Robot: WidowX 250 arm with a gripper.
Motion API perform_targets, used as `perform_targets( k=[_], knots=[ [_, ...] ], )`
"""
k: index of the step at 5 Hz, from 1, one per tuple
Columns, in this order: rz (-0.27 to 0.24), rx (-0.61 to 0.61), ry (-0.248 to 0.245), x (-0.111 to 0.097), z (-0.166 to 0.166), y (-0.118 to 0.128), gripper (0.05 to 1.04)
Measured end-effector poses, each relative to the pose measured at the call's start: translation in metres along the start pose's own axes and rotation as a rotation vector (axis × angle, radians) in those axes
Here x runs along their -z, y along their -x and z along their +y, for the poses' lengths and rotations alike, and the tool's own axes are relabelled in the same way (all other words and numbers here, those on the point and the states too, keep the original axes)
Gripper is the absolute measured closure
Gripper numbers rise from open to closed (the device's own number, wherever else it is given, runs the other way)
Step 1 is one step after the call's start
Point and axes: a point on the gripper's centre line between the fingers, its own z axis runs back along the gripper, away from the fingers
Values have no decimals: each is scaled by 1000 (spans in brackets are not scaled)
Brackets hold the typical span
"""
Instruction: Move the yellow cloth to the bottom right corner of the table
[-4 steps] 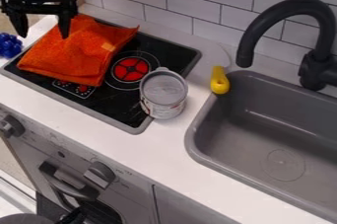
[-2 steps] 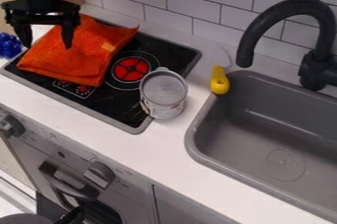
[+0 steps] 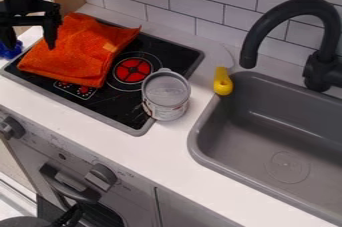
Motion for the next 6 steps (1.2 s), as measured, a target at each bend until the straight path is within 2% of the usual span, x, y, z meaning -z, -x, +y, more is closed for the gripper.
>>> perform_targets(
  k=[1,2,3,4,5,6],
  knots=[
    [-25,43,-14,0,3,-4,400],
    [-66,29,-23,2,2,-9,694],
    [-80,22,-1,9,-10,-14,916],
    [-140,2,27,10,-23,-24,1027],
    [-145,-9,38,26,-35,-30,1031],
    [-135,-34,13,40,-43,-34,1031]
  ],
)
